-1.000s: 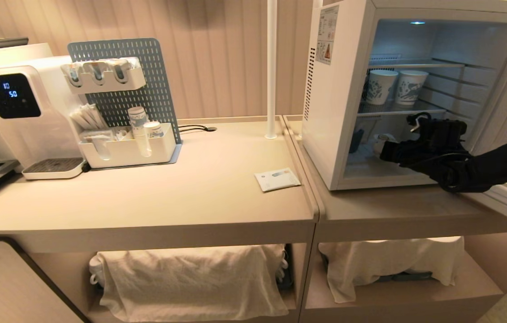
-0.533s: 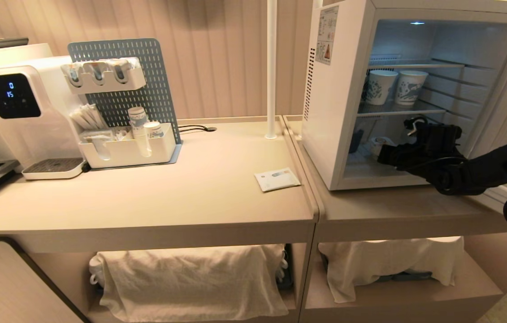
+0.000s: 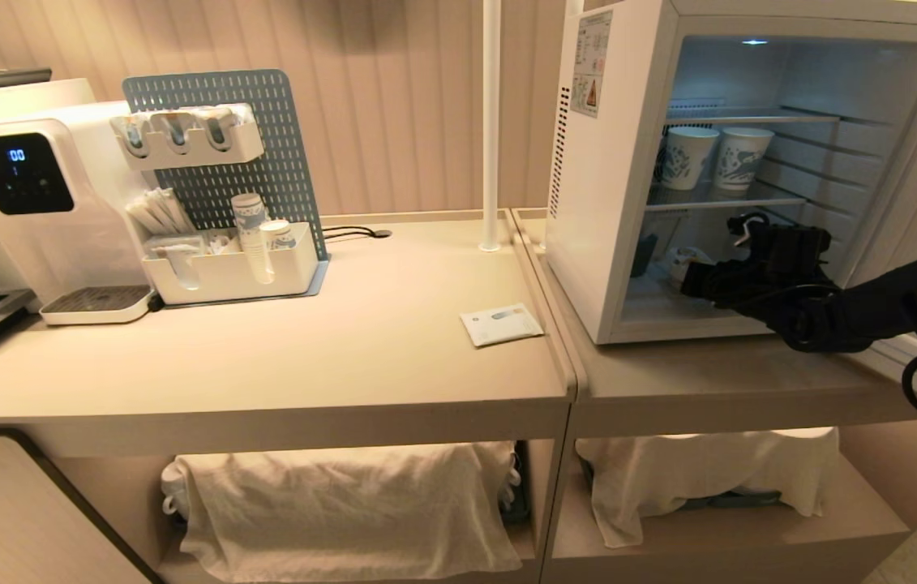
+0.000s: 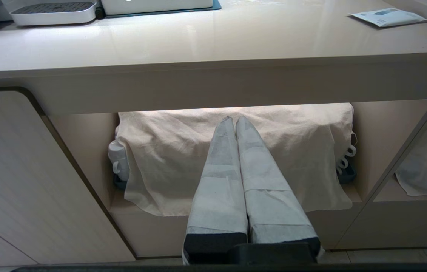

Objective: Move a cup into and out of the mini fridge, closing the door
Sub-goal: Put the yoghurt in the freezer

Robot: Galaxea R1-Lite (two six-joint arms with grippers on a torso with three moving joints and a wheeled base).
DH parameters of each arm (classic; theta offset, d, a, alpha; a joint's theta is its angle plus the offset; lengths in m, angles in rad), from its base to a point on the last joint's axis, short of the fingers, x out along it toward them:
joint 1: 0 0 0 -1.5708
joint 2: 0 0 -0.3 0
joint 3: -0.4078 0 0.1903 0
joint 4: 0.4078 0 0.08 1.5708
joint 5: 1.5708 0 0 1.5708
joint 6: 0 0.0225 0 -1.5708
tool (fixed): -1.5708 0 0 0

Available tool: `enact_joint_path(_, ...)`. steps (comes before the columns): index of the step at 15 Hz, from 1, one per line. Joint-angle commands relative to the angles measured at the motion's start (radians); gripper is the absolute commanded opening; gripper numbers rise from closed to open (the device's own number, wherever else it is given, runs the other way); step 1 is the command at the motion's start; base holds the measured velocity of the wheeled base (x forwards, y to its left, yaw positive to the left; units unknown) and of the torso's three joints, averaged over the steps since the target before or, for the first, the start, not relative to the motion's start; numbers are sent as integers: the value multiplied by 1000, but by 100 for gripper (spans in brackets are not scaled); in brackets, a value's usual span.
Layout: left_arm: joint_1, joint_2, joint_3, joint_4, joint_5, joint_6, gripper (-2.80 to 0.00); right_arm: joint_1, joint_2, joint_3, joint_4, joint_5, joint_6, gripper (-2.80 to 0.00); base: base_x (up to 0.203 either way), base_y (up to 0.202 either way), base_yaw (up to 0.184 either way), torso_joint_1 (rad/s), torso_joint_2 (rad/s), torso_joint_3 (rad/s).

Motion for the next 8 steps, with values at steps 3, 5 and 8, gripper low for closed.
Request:
enact_joint_path(3, 0, 0, 0, 0, 0, 0, -280, 0, -15, 0, -1, 3, 0, -280, 0, 0, 0, 0, 0, 0)
enact_joint_path(5, 0, 0, 0, 0, 0, 0, -280, -1, -24, 3, 0, 2, -1, -280, 0, 0, 0, 0, 0, 0)
enact_joint_path(8, 0, 0, 0, 0, 0, 0, -280, -1, -30, 10, 16, 0, -6, -280, 0, 0, 0, 0, 0, 0)
